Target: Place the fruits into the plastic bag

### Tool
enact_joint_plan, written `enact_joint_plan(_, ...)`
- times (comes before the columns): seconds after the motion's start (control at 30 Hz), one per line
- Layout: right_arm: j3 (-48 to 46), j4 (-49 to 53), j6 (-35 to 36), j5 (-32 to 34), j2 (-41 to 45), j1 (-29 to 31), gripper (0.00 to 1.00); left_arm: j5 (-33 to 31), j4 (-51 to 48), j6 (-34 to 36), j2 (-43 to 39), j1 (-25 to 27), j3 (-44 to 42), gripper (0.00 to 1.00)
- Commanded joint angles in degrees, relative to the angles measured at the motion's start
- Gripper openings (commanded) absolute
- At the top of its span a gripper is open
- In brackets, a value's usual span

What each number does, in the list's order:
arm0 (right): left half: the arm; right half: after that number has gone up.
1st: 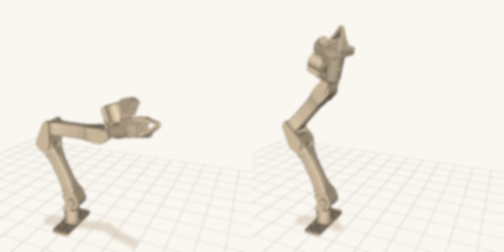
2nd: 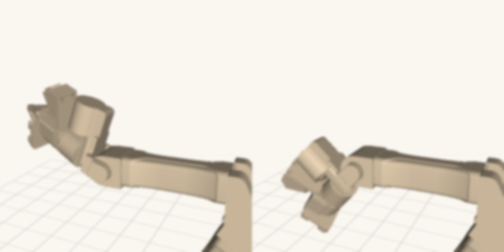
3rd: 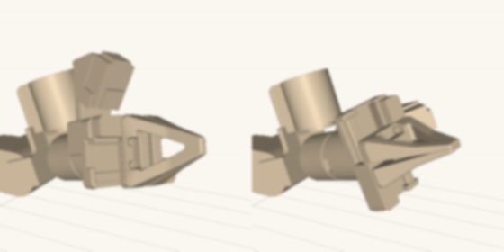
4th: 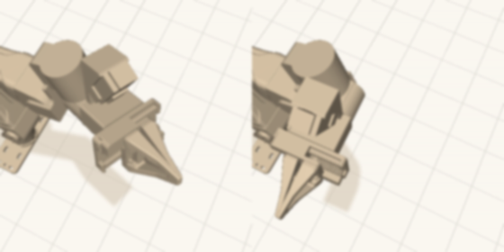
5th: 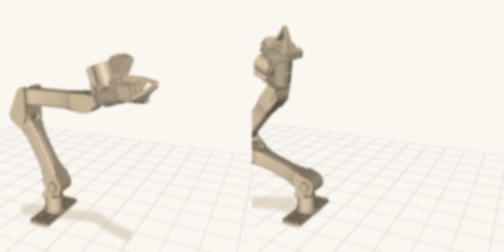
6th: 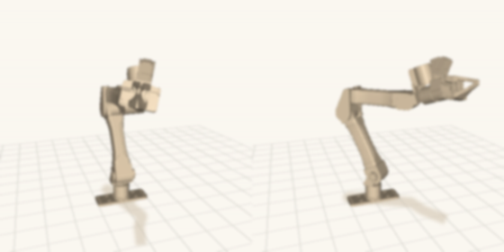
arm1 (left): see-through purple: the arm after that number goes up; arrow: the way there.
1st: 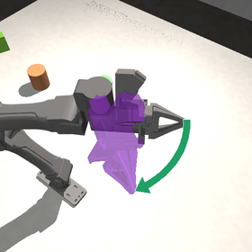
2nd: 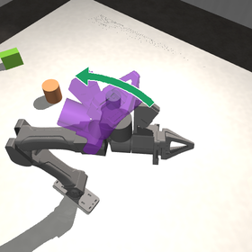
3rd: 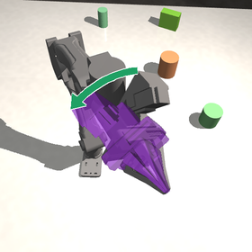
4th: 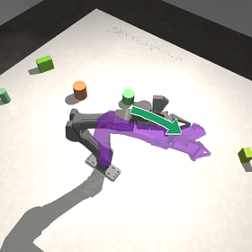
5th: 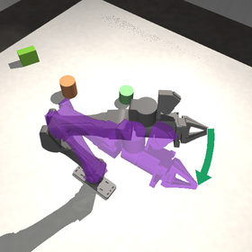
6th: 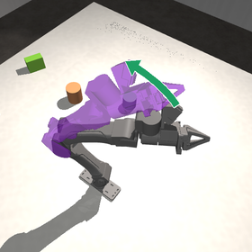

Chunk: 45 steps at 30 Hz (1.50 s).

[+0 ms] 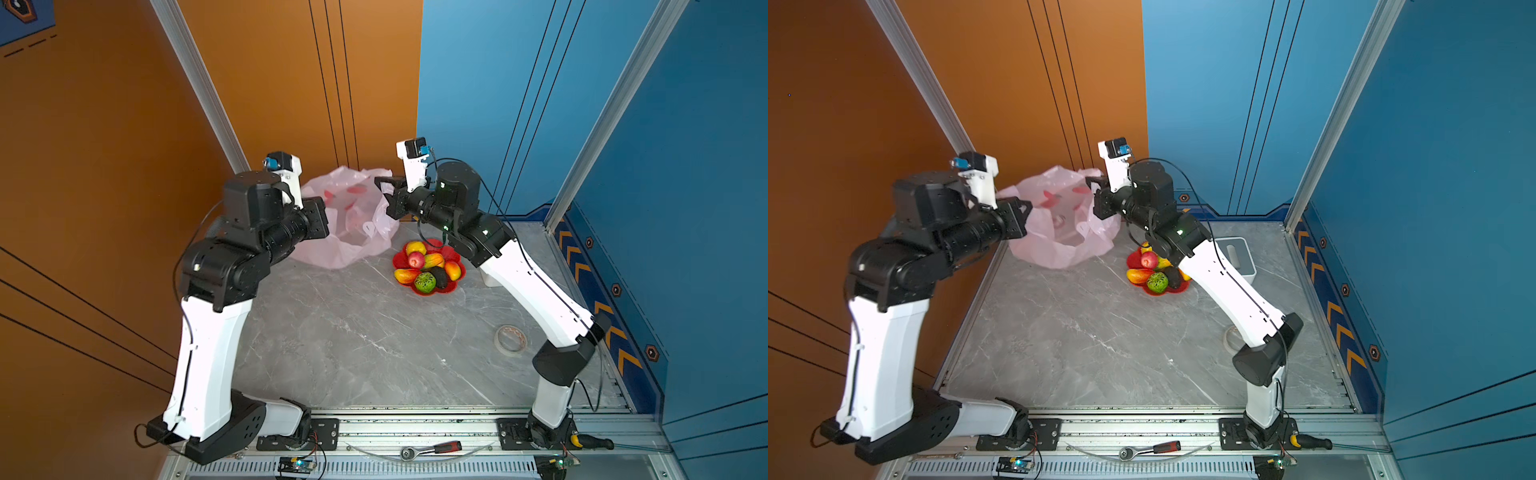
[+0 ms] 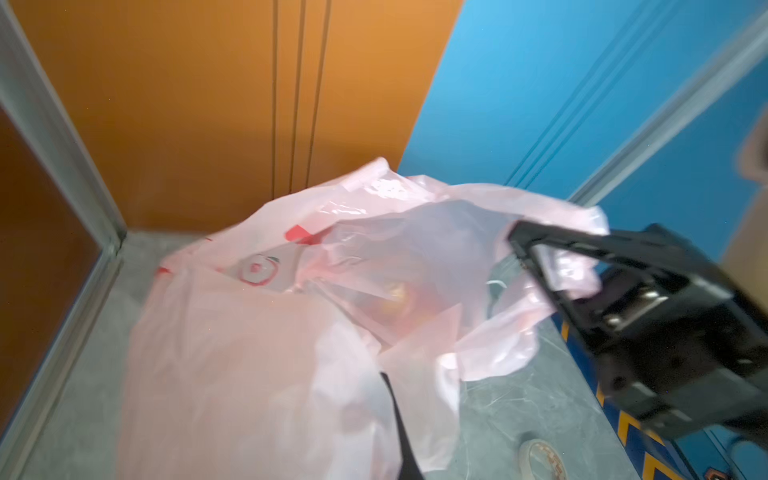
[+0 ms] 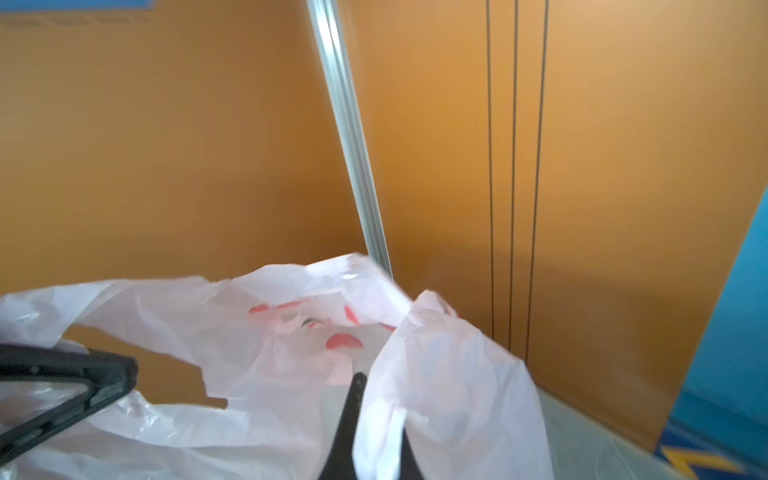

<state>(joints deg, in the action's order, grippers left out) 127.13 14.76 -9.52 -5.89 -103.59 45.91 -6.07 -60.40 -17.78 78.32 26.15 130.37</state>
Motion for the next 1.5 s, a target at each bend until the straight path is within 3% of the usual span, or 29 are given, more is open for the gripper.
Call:
enact_joint_plan(0.0,-5.9,-10.3,7.5,3.8,10.9,3.2,0.00,-11.0,-0.2,11.2,-3.6,12.0,7.4,0.00)
enact_joint_plan(0.1,-20.5,-21.8,6.9,4.5,18.5,3.9,0.00,-15.9,3.0,15.2,-8.7,20.2,-0.6,0.00)
enact_joint_plan(0.2,-35.3,-29.7,4.2,7.0,22.4,3.0,0.00,-22.5,9.7,16.8,-17.3,23.5,-21.6,0.00)
enact_joint_plan(0.3,-44.0,-26.8,-2.9,6.1,17.7,0.6,0.00,-34.4,16.3,10.6,-25.7,22.1,-46.8,0.00)
enact_joint_plan(0.37,-43.5,-16.6,-5.4,6.3,8.4,-1.3,0.00,-31.9,17.5,3.2,-27.7,13.8,-62.5,0.00)
enact_joint_plan(0.47,-41.4,-8.2,-13.2,0.5,-1.2,-4.8,0.00,-9.9,18.4,-6.4,-26.6,-4.8,-75.8,0.00)
enact_joint_plan(0.57,-44.3,-12.6,-16.5,-1.5,-1.4,-5.2,0.00,-7.2,22.4,-8.4,-31.8,-7.6,-80.4,0.00)
enact_joint_plan(0.73,-42.0,-11.0,-14.1,-0.7,-1.2,-4.3,0.00,-4.1,21.6,-7.9,-32.0,-9.1,-77.3,0.00)
enact_joint_plan(1.0,-40.2,-10.2,-13.4,-1.8,-2.8,-5.0,0.00,0.3,22.5,-10.6,-31.9,-8.8,-79.8,0.00)
enact_joint_plan(1.47,-27.0,-10.0,-10.4,-0.7,-12.7,-8.4,0.00,4.5,24.9,-15.3,-33.9,-6.4,-83.1,0.00)
